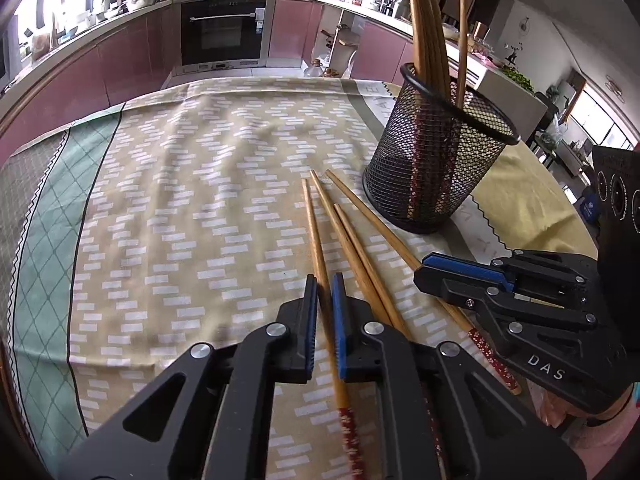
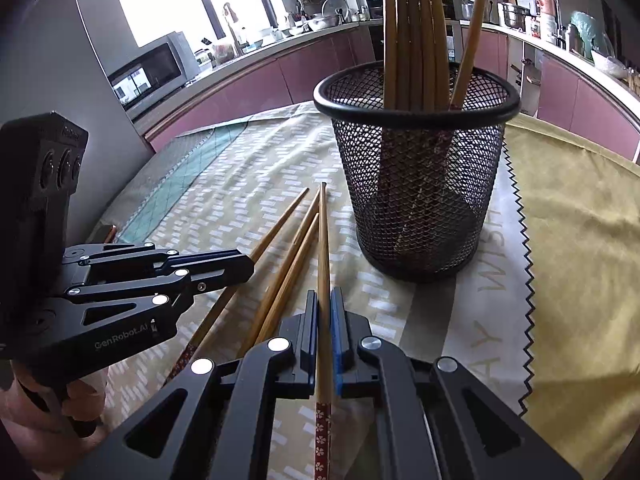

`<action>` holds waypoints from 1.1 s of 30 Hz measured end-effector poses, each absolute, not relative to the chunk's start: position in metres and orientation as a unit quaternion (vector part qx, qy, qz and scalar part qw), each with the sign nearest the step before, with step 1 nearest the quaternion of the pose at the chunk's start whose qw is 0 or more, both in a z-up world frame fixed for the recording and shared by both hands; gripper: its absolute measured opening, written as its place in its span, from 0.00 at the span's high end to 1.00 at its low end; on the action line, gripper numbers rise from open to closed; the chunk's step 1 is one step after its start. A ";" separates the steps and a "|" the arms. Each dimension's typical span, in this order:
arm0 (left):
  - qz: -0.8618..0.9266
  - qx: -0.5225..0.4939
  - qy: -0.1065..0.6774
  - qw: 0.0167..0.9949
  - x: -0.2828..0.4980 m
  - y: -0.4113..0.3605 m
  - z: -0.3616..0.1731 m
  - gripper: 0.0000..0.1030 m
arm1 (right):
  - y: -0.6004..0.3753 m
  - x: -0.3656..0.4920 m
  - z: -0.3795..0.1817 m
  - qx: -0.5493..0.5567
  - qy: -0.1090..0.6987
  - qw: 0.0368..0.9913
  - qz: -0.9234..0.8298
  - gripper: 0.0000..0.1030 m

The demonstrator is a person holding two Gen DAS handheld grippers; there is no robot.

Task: Organize utensils

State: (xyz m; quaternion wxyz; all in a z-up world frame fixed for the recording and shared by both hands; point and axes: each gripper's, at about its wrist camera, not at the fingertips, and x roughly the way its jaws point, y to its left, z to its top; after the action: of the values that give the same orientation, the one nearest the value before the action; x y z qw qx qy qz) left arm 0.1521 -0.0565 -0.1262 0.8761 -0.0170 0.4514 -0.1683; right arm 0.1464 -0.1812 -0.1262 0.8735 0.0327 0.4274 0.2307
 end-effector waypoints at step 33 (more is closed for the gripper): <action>-0.242 -0.033 0.377 0.894 0.105 -0.054 -0.048 0.93 | -0.208 0.117 -0.065 0.058 0.335 0.902 0.267 0.95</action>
State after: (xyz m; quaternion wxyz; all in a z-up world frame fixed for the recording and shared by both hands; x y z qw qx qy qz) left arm 0.1055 -0.0545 -0.0482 0.8936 -0.0329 0.3767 -0.2419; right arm 0.1168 -0.2080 -0.0648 0.9018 0.0577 0.3349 0.2671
